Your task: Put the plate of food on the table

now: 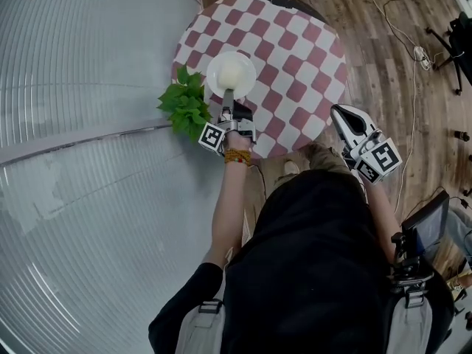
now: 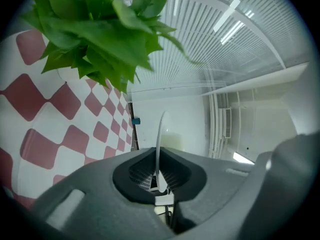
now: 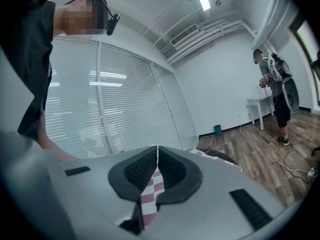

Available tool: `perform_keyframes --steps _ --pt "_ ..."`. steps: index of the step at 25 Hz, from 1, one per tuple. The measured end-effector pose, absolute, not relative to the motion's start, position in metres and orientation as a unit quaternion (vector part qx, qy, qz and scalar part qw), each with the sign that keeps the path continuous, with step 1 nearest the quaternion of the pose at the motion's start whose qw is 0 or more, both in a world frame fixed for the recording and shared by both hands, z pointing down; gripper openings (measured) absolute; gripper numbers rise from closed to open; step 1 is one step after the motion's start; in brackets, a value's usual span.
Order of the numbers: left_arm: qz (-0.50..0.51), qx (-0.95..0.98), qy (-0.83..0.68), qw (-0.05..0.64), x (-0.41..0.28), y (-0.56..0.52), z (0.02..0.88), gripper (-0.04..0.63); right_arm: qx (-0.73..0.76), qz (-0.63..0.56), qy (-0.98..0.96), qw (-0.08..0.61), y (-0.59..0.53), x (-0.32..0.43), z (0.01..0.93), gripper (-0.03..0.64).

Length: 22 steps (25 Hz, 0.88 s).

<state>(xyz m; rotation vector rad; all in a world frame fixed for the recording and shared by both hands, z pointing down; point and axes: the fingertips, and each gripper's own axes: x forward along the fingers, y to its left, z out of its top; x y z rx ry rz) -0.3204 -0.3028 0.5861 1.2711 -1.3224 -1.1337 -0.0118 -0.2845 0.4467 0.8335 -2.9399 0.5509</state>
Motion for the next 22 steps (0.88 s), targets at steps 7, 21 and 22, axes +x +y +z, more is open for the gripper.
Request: perform_keyframes --steps 7,21,22 --pt "-0.451 0.499 -0.563 0.481 -0.335 -0.348 0.616 0.015 0.297 0.204 -0.932 0.037 -0.316 0.006 0.47 0.014" --pt "-0.47 0.416 -0.606 0.49 -0.377 -0.422 0.694 0.015 0.327 0.259 -0.905 0.087 -0.376 0.013 0.525 0.014" --pt "-0.472 0.405 -0.609 0.492 -0.378 -0.421 0.703 0.016 0.329 0.26 -0.903 0.088 -0.376 0.015 0.527 0.014"
